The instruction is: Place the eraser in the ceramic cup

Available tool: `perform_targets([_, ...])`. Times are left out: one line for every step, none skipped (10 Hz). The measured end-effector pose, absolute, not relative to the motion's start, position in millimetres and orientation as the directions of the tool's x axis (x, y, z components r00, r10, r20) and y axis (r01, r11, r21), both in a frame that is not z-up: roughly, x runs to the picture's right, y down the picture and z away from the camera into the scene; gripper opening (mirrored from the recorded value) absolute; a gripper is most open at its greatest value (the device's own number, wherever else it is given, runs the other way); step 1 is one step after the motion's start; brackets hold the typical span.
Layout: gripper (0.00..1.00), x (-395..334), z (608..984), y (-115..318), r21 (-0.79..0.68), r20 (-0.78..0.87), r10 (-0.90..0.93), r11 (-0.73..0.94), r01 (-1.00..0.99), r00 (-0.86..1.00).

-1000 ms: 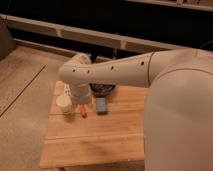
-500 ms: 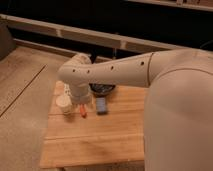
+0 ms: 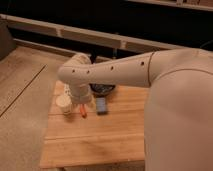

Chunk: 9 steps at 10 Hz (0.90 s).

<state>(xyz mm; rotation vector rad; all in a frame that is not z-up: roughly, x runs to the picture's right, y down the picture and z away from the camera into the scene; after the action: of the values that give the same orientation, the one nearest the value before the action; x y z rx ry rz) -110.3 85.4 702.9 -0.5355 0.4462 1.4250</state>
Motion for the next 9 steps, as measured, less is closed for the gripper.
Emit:
perform_targets([0.65, -115.7, 701.1, 64.7, -0.113, -0.51, 0.85, 0.083, -0.99, 0.129])
perform_targets([0.65, -120.8, 695.6, 43.4, -0.152, -0.42, 0.892, 0.115, -0.982, 0.169])
perform_targets([0.65, -127.6, 684.8, 18.2, -0.204, -0.299, 0.928, 0.166, -0.965, 0.223])
perform_targets([0.65, -132.2, 675.1, 4.1, -0.235, -0.219, 0.941, 0.207, -0.95, 0.259])
perform_targets([0.65, -136.3, 662.9, -7.2, -0.263, -0.143, 0.945, 0.25, -0.932, 0.294])
perform_targets([0.65, -139.5, 651.9, -15.9, -0.282, -0.077, 0.944, 0.289, -0.915, 0.322])
perform_targets([0.65, -141.0, 649.7, -17.0, -0.285, -0.067, 0.943, 0.296, -0.911, 0.327])
perform_targets([0.65, -142.4, 649.6, -16.5, -0.287, -0.067, 0.942, 0.298, -0.91, 0.329])
perform_targets([0.65, -143.7, 650.7, -16.5, -0.291, -0.069, 0.943, 0.293, -0.911, 0.326])
